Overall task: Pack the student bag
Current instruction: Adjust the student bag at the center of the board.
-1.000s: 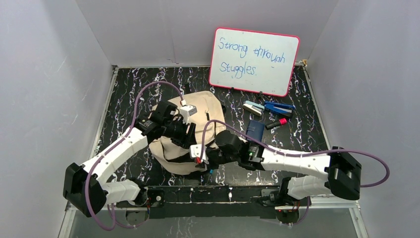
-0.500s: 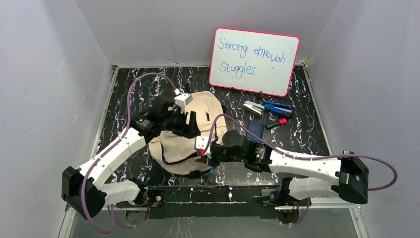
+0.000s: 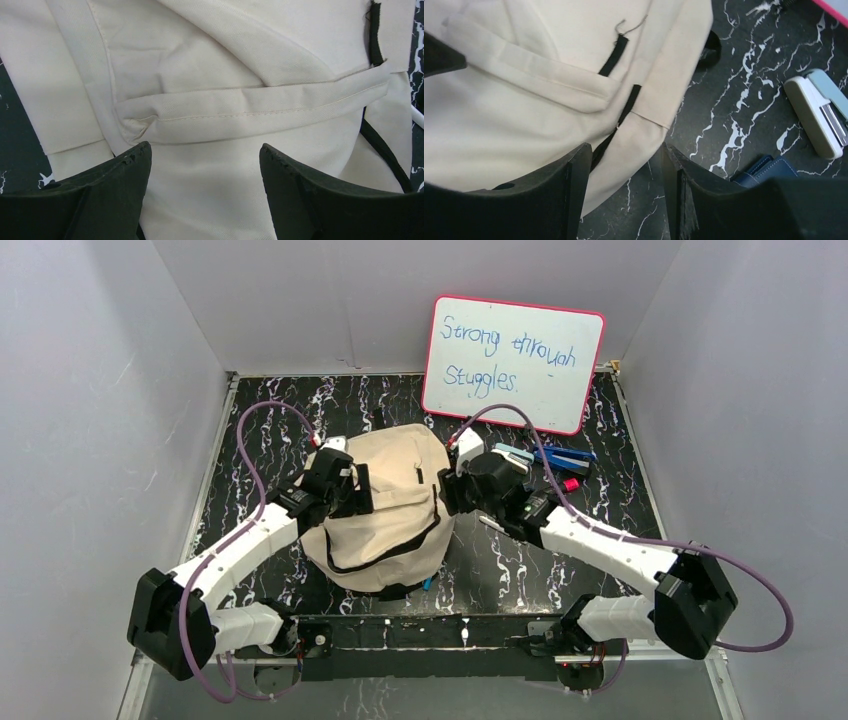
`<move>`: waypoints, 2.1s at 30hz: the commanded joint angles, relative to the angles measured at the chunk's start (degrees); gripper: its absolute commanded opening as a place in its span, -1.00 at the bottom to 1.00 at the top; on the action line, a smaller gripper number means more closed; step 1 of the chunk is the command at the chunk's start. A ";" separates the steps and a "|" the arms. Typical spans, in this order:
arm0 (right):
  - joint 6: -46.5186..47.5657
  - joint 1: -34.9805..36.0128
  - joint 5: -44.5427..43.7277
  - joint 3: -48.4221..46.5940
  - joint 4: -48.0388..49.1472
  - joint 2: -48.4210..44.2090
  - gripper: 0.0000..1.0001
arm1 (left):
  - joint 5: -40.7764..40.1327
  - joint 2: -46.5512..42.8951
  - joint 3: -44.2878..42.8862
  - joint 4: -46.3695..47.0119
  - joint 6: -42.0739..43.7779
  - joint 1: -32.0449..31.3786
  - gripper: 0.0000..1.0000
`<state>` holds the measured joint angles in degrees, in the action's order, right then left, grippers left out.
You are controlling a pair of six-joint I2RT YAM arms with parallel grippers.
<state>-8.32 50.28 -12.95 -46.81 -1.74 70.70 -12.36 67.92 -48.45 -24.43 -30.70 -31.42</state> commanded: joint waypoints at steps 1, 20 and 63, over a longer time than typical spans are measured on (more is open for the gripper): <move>-6.85 -4.76 3.14 -5.63 -3.76 2.58 0.20 | 2.64 -1.30 0.17 6.80 3.07 0.04 0.52; -11.13 -9.14 21.02 -1.21 -1.92 14.75 -0.16 | -0.97 19.58 -10.36 11.10 10.70 -4.00 0.47; -17.59 -15.37 22.38 -0.76 6.39 12.35 0.30 | 5.89 4.88 -3.14 14.16 10.20 -16.30 0.29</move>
<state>-24.62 36.29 5.39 -44.03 2.85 81.28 -5.30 72.25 -52.82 -9.52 -16.49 -45.82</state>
